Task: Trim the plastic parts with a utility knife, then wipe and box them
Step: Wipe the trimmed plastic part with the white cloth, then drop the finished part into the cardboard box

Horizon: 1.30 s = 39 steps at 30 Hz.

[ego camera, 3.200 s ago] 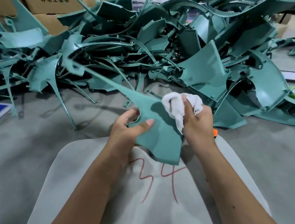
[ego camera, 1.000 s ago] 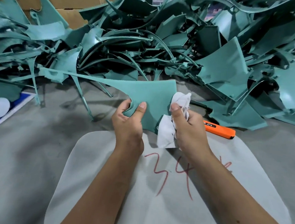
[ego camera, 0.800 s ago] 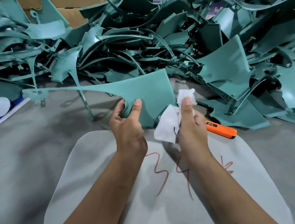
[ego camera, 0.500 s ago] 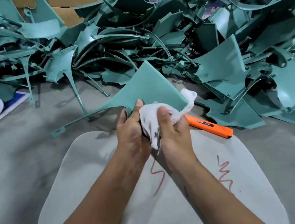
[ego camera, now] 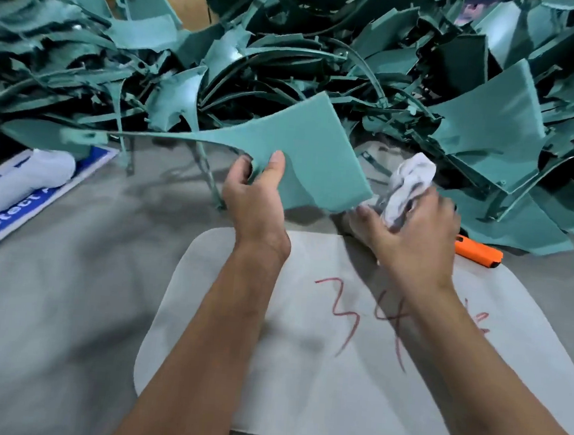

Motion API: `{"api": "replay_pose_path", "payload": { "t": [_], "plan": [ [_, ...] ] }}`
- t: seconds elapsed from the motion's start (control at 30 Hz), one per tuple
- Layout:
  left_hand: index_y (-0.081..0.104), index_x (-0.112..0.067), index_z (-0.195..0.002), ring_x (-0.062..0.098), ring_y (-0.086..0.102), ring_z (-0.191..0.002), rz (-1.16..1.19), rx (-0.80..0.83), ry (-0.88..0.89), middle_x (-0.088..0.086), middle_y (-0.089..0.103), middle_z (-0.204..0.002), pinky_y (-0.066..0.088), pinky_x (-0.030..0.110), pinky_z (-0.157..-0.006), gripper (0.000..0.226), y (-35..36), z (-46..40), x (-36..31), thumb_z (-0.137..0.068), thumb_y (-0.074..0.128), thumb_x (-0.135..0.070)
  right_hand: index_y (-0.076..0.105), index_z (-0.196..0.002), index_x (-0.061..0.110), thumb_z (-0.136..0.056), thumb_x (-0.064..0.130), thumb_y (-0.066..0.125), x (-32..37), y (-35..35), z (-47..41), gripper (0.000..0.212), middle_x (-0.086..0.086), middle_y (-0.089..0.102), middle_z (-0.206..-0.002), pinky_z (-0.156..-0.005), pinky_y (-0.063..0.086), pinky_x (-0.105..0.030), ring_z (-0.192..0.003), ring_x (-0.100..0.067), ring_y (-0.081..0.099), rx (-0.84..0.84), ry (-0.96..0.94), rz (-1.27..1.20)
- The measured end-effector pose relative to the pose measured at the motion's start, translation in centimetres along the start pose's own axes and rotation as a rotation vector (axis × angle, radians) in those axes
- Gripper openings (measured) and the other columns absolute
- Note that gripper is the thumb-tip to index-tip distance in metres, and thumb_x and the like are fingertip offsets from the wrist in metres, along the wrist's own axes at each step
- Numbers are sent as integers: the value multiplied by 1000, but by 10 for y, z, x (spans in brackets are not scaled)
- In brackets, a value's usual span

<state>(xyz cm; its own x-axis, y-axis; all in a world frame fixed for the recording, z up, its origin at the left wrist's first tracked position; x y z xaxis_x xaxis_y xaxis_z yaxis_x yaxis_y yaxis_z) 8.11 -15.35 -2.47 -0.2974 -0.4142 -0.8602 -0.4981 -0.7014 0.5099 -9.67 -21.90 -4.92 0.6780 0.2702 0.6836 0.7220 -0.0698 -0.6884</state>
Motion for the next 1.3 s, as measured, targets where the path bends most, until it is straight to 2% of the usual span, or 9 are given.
{"api": "replay_pose_path", "payload": {
  "t": [0.13, 0.3, 0.4, 0.5, 0.63, 0.77, 0.97, 1.17, 1.3],
  "plan": [
    [72, -15, -87, 18, 72, -80, -260, 215, 55, -1, 78, -87, 60, 33, -77, 19, -13, 13, -9, -91, 69, 3, 54, -139, 16, -102, 56, 48, 8, -8, 3, 55, -11, 51, -132, -99, 33, -39, -125, -29, 41, -258, -255, -67],
    [71, 3, -96, 1, 68, -74, -490, 422, 46, 1, 75, -87, 56, 16, -72, 8, -44, 40, -39, -88, 72, 4, 59, -140, 29, -100, 64, 56, 30, -1, 22, 53, 1, 62, -128, -94, 53, -37, -114, -18, 62, 204, -360, -728],
    [69, 1, -95, 11, 68, -80, -566, 447, 47, 9, 76, -92, 60, 31, -83, 8, -71, 57, -67, -89, 73, 1, 66, -135, 27, -90, 55, 77, 45, 3, 40, 54, -15, 70, -129, -91, 59, -63, -112, -41, 71, 413, -326, -807],
    [68, -20, -92, -6, 63, -81, -611, 435, 69, -21, 69, -83, 51, 12, -81, 16, -110, 84, -91, -86, 76, -7, 67, -136, 23, -89, 55, 78, 61, 4, 60, 57, -2, 76, -122, -90, 62, -47, -107, -26, 76, 552, -413, -712],
    [78, -43, -85, -25, 60, -85, -508, 321, 6, -41, 68, -83, 44, -2, -76, 46, -195, 134, -109, -87, 71, 2, 69, -129, 31, -90, 54, 77, 113, 17, 119, 46, 10, 77, -115, -84, 62, -27, -102, -13, 76, 737, -574, -635],
    [83, -37, -93, 3, 74, -89, -330, 107, -150, -11, 79, -95, 57, 18, -77, 36, -313, 187, -119, -81, 70, -6, 73, -109, 33, -89, 35, 74, 170, 52, 229, 21, 20, 77, -86, -63, 53, -11, -72, 1, 73, 945, -739, -549],
    [81, -20, -107, 17, 74, -95, -184, -130, -505, 4, 78, -107, 56, 27, -82, 29, -450, 284, -85, -78, 79, -19, 69, -115, 24, -94, 30, 70, 178, 123, 361, 22, 4, 74, -106, -93, 51, -36, -104, -15, 67, 1253, -843, -139],
    [69, -14, -113, 16, 77, -80, -105, -492, -837, 3, 79, -96, 60, 29, -59, 24, -524, 368, -1, -91, 74, -4, 67, -118, 20, -97, 26, 67, 137, 210, 450, 21, -2, 66, -127, -94, 50, -29, -117, -23, 64, 1643, -716, 294],
    [67, -14, -123, 27, 74, -97, -117, -663, -850, 9, 77, -110, 62, 42, -80, 26, -558, 424, 35, -97, 67, -13, 55, -142, 19, -104, 25, 63, 107, 237, 524, 40, -9, 55, -147, -100, 46, -30, -128, -28, 59, 1880, -764, 420]
  ]
}}
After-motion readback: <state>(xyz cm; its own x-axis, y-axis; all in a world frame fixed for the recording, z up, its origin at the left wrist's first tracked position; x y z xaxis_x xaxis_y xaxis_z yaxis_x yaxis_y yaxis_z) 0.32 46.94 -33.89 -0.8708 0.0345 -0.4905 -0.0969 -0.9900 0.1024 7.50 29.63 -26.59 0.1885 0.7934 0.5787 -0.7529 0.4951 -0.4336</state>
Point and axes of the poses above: each hand's wrist, its own z-axis away from the middle knuckle, its own y-axis out of the palm, x = y × z, the point moved 2 cm from there along -z, towards the middle knuckle
